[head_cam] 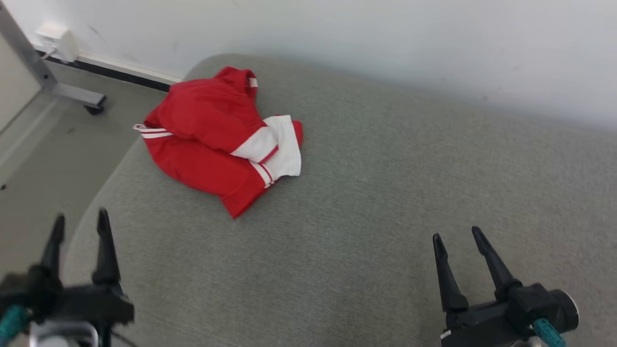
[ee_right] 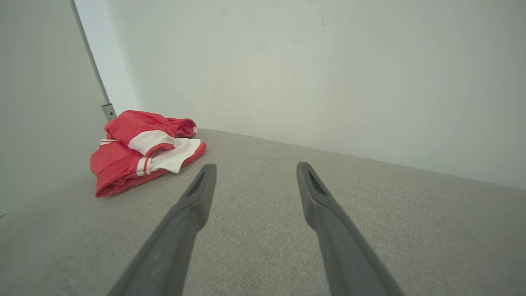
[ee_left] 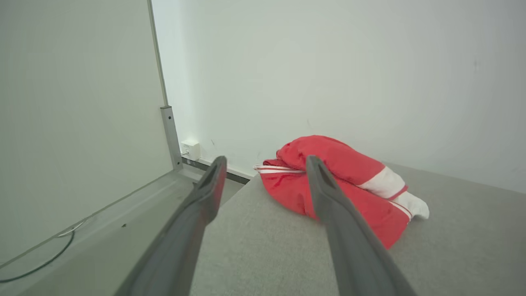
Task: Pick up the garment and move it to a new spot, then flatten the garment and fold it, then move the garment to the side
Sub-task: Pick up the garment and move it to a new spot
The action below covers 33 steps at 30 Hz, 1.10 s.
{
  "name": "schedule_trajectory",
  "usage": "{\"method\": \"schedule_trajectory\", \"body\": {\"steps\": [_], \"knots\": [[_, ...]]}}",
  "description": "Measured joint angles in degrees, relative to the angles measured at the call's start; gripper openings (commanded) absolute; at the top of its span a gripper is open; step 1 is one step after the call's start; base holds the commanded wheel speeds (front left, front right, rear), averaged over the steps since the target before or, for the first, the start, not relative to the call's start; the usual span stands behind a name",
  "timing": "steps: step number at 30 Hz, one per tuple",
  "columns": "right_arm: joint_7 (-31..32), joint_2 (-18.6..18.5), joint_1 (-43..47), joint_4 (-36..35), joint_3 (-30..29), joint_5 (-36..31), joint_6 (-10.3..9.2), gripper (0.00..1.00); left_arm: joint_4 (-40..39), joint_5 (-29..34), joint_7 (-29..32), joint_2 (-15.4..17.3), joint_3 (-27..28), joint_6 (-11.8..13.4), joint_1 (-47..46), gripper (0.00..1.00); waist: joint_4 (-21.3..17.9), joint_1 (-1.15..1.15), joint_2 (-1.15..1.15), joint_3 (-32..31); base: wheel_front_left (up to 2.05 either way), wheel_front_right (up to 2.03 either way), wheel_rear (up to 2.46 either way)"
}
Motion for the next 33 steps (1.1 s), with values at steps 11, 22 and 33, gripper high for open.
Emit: {"method": "schedule_trajectory", "body": {"steps": [11,22,33], "knots": [[0.0,0.0,-4.7,-2.8,-3.7,-2.8,0.0,1.0,6.0,-9.1,1.7,10.2,-1.0,-0.1,-23.4,1.0,-8.3,0.01,0.01,8.1,0.0,0.0,0.0],[0.0,-0.1,-7.4,-5.8,-6.0,-2.7,0.0,1.0,14.6,-13.9,9.6,20.6,-3.2,-0.1,-34.8,1.0,-18.0,0.02,0.01,16.1,0.0,0.0,0.0],[0.0,-0.1,-7.3,-6.0,-6.3,-2.5,0.0,1.0,26.5,-14.9,23.8,25.2,-8.5,-0.1,-37.6,1.0,-25.2,0.01,0.01,20.1,0.0,0.0,0.0]]}}
